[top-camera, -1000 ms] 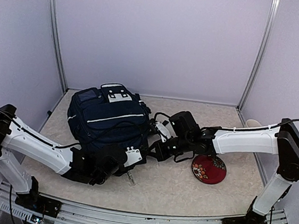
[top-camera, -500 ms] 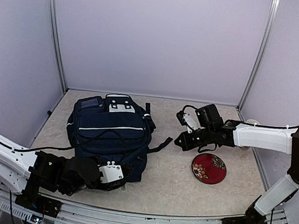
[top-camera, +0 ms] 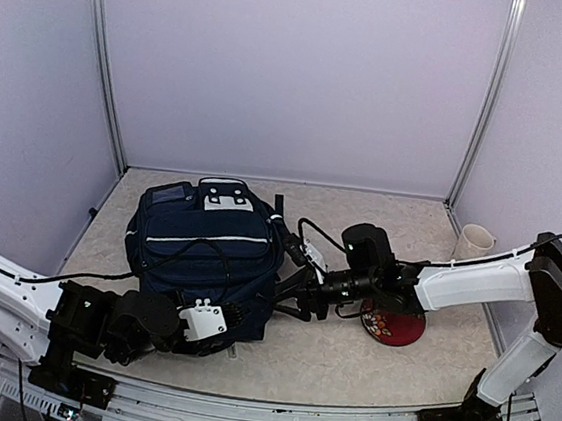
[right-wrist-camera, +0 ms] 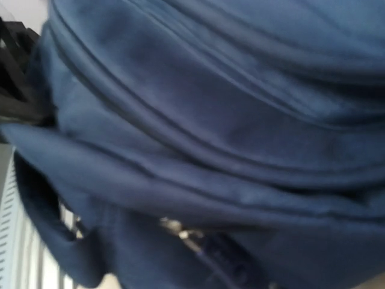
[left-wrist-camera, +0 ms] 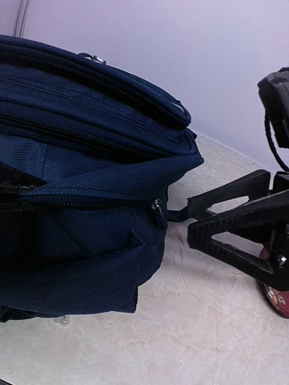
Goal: Pack the student bag
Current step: Grab the largest pocket of the student bag.
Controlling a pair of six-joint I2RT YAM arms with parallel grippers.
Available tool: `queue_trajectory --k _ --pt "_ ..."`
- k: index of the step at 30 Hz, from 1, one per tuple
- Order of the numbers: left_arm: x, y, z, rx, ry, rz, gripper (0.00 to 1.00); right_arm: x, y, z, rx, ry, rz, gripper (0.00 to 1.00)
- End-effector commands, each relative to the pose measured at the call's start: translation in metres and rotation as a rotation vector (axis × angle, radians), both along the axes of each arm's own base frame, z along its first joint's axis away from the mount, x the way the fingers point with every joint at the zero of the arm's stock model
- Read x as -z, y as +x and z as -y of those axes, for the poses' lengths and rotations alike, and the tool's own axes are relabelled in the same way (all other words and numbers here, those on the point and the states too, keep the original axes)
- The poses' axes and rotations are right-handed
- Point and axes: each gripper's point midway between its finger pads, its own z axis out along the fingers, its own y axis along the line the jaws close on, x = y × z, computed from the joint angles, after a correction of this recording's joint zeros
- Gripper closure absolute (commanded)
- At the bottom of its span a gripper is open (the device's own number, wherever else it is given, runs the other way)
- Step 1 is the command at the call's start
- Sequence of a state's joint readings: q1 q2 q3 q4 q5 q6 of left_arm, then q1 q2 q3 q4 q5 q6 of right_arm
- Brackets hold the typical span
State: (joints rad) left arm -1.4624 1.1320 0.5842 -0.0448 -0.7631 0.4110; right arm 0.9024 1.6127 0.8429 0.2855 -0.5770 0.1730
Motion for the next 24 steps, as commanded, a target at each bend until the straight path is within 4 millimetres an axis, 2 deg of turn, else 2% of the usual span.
queue_trajectory --k 1,4,11,12,20,22,24 --pt "-0.045 0.001 0.016 -0.019 -0.195 0.028 1.0 -0.017 -0.009 -0.019 -0.09 0.102 0.069 0.47" --pt "-0.047 0.001 0.017 -0.015 -0.205 0.033 1.0 -0.01 -0.014 -0.025 -0.106 0.088 0.066 0.46" --pt "-0.046 0.001 0.019 -0.009 -0.202 0.032 1.0 0.012 0.005 -0.038 -0.075 0.014 0.083 0.48" --pt "-0.047 0.001 0.018 -0.01 -0.205 0.031 1.0 0.017 0.006 -0.039 -0.075 0.003 0.076 0.51" --pt "-0.048 -0.001 0.018 -0.005 -0.217 0.024 1.0 0.018 0.004 -0.038 -0.075 0.012 0.066 0.95" --pt "-0.047 0.0 0.017 -0.007 -0.215 0.025 1.0 0.018 0.002 -0.035 -0.075 0.008 0.065 1.0" --pt "-0.048 0.0 0.016 -0.009 -0.215 0.024 1.0 0.02 0.001 -0.031 -0.075 -0.001 0.066 1.0"
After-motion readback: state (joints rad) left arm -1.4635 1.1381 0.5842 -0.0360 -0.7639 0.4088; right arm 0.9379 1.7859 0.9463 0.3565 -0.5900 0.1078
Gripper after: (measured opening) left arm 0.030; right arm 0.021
